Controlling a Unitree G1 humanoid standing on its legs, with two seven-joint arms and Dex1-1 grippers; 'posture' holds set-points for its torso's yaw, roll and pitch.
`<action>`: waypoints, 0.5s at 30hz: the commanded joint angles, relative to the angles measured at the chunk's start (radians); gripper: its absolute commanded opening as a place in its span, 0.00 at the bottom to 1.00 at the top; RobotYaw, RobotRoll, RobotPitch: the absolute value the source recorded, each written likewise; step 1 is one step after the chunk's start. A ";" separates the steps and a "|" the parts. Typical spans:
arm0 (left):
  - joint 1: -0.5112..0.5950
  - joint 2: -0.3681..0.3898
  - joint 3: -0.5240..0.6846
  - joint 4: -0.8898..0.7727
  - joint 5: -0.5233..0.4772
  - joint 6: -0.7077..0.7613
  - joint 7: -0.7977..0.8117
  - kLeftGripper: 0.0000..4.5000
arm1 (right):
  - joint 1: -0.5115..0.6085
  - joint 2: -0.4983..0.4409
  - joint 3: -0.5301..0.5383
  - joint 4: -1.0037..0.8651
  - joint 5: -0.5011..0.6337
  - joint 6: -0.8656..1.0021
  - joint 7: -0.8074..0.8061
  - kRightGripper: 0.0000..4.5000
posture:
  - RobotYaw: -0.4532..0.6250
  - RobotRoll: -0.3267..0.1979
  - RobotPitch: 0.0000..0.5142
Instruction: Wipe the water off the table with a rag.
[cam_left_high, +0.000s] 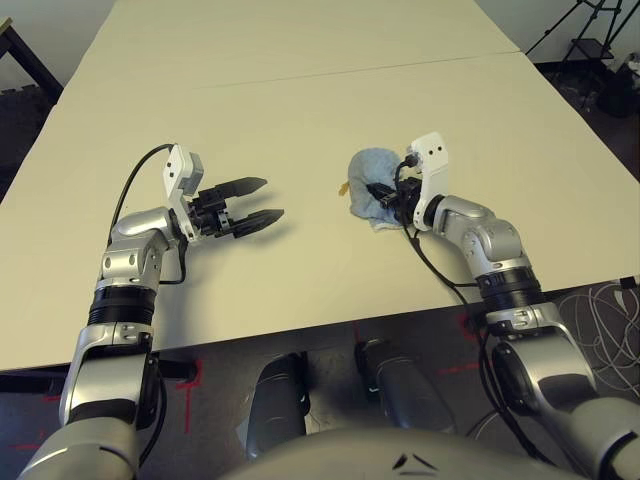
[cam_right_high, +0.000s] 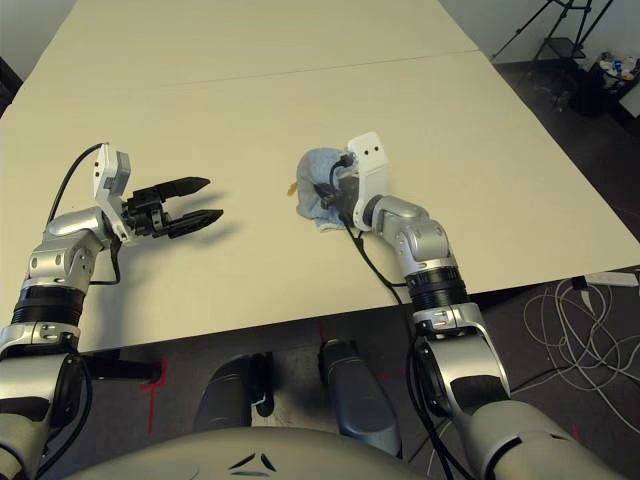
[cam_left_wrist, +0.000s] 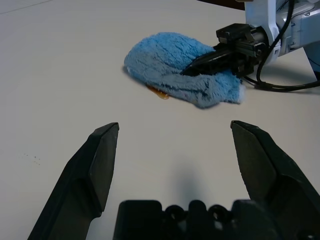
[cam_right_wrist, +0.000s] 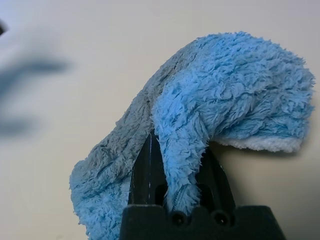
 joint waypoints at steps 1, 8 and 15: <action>0.013 0.006 -0.006 -0.024 0.006 0.009 -0.005 1.00 | 0.060 0.045 0.123 -0.008 0.003 0.075 0.062 0.04 | 0.21 0.62 0.28; 0.027 0.000 -0.005 -0.045 0.003 0.017 0.003 1.00 | 0.094 0.065 0.148 -0.051 -0.004 0.088 0.050 0.04 | 0.22 0.62 0.28; 0.028 -0.002 -0.004 -0.048 0.002 0.020 0.007 1.00 | -0.002 0.016 0.006 0.052 -0.004 0.018 -0.019 0.04 | 0.21 0.62 0.28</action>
